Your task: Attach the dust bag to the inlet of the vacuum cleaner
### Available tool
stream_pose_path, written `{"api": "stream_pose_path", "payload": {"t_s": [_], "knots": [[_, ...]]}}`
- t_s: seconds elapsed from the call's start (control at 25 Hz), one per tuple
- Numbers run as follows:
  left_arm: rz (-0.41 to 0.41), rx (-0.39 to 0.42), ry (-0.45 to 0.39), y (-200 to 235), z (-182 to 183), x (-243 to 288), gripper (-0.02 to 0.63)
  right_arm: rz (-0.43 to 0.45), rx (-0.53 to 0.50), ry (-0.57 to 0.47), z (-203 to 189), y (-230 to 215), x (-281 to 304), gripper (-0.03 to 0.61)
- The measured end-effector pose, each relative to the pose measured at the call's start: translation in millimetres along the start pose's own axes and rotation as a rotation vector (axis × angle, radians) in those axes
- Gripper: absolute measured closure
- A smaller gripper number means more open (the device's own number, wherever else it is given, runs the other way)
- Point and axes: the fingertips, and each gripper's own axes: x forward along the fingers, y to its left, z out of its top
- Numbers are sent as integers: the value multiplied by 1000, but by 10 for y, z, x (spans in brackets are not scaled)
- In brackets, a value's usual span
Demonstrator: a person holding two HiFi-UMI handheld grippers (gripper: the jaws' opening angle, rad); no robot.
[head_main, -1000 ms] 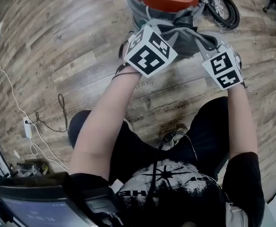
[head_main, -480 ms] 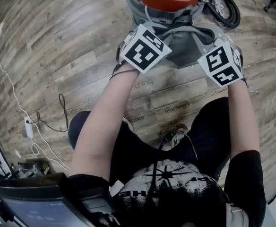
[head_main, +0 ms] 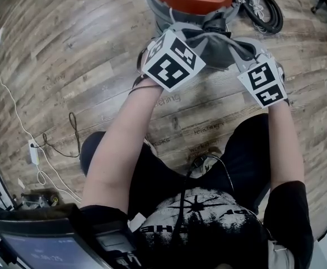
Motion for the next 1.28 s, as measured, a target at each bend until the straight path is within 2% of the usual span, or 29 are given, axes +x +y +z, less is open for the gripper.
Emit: {"api": "stream_pose_path", "payload": {"t_s": [0.12,0.16,0.24,0.28,0.4,0.52,0.64,0.92,0.96,1.0,1.08,1.12,1.28], "knots": [[0,27,3,-23,-23,-2,557,9,1,6,20,-5,-15,553],[-2,35,4,-32,-24,-4,554,21,0,11,22,6,-17,533],[-7,48,4,-61,-21,-7,513,49,-1,15,26,44,-31,422],[-9,58,6,-77,-25,-7,482,56,-2,10,36,52,-45,391],[-5,94,17,-95,-68,-9,409,44,-3,-15,92,8,-88,346],[7,101,-2,-62,-65,-58,389,30,1,-41,153,-57,-128,317],[23,88,-63,-24,33,-172,387,4,8,-83,251,-149,-238,302],[59,81,-110,64,117,-328,388,-76,14,-163,426,-381,-451,312],[61,82,-120,65,138,-348,403,-80,10,-173,456,-373,-464,333],[61,86,-132,64,164,-369,444,-81,3,-183,488,-351,-470,352],[63,92,-165,62,225,-425,590,-75,-6,-211,568,-280,-474,449],[64,91,-180,63,251,-463,611,-72,-7,-227,618,-239,-474,475],[54,74,-196,76,250,-569,611,-79,0,-275,781,-140,-435,544]]}}
